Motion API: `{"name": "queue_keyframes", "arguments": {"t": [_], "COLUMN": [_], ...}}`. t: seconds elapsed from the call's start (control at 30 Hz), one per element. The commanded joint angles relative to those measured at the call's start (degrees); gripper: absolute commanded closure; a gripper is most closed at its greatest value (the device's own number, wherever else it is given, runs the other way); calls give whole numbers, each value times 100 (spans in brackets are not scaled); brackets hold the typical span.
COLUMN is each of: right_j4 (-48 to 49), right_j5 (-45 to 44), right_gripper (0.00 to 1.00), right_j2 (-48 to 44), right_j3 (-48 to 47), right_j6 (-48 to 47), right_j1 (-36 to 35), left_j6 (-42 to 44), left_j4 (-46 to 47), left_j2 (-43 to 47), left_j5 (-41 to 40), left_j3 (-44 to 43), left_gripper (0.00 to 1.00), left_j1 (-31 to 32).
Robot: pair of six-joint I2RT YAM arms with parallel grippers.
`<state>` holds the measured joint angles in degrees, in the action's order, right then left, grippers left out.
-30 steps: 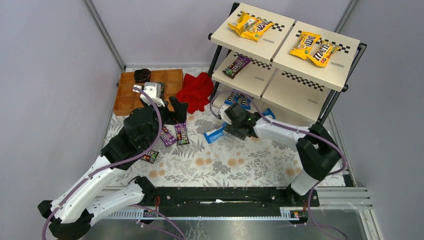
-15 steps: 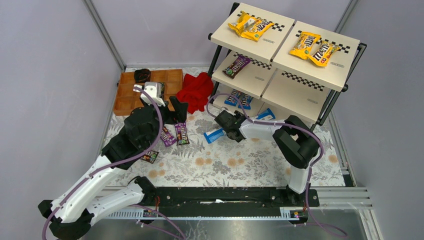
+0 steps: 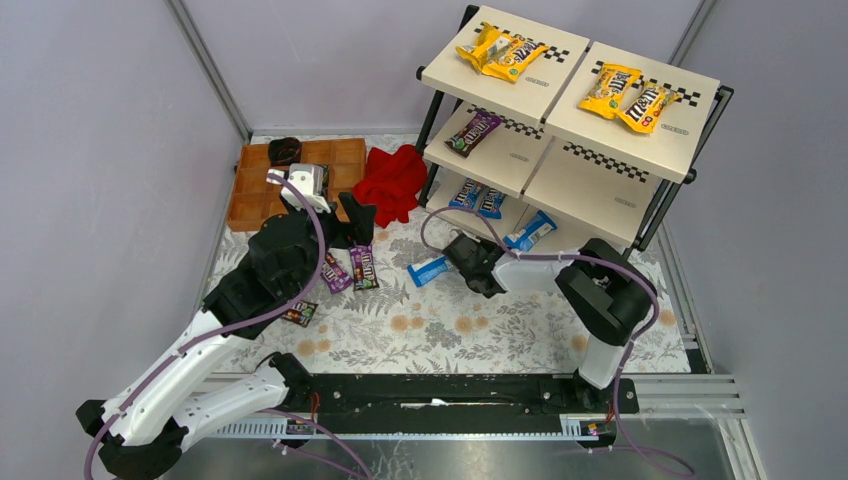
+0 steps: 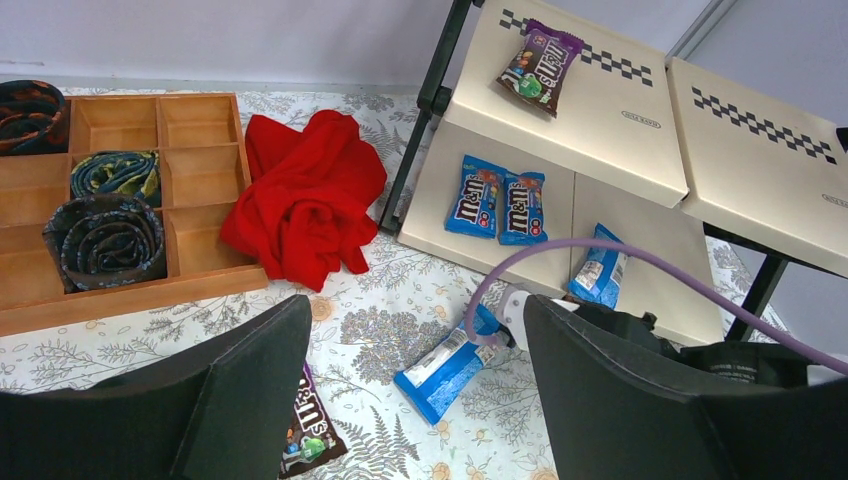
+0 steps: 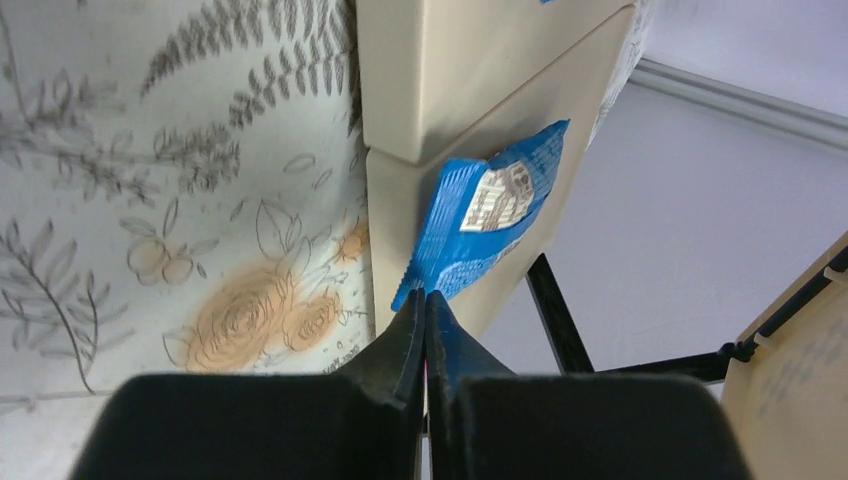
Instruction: Place and organize the candy bags onto the shelf
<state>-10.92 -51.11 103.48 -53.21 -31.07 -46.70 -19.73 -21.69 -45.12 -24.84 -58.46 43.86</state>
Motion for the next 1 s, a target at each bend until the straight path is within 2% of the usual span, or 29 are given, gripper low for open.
{"name": "queue_keyframes", "arguments": {"t": [0.0,0.13,0.27,0.3,0.4,0.63,0.73,0.87,0.97], "right_j4": [511,853,750,550,174,169,302,449,494], "right_j5": [255,462,956,1236,1608,1493,1050,591,464], "right_gripper": [100,100,100,95,62,33,29,29,32], "right_j2": [-560,-844,-1114,-1178,-1249,-818,-443,-159,-149], "right_j3": [443,728,717,638,364,-100,-215,-234,-164], "right_j6": [-887,-1465,-1521,-1312,-584,11,-20,-117,-128], "right_j1": [144,433,652,646,574,306,317,334,367], "left_j6": [13,4,5,4,4,-5,-5,-5,-5], "left_j4": [268,263,268,270,264,266,265,260,264], "left_j2": [48,49,51,50,54,-11,-22,-31,-32], "left_j5": [48,58,75,80,63,103,96,85,96], "left_j3": [49,58,58,54,54,54,54,62,62], "left_gripper": [17,17,17,17,17,17,17,17,17], "left_j1": [-26,-31,-21,-18,-21,-17,-17,-20,-17]}}
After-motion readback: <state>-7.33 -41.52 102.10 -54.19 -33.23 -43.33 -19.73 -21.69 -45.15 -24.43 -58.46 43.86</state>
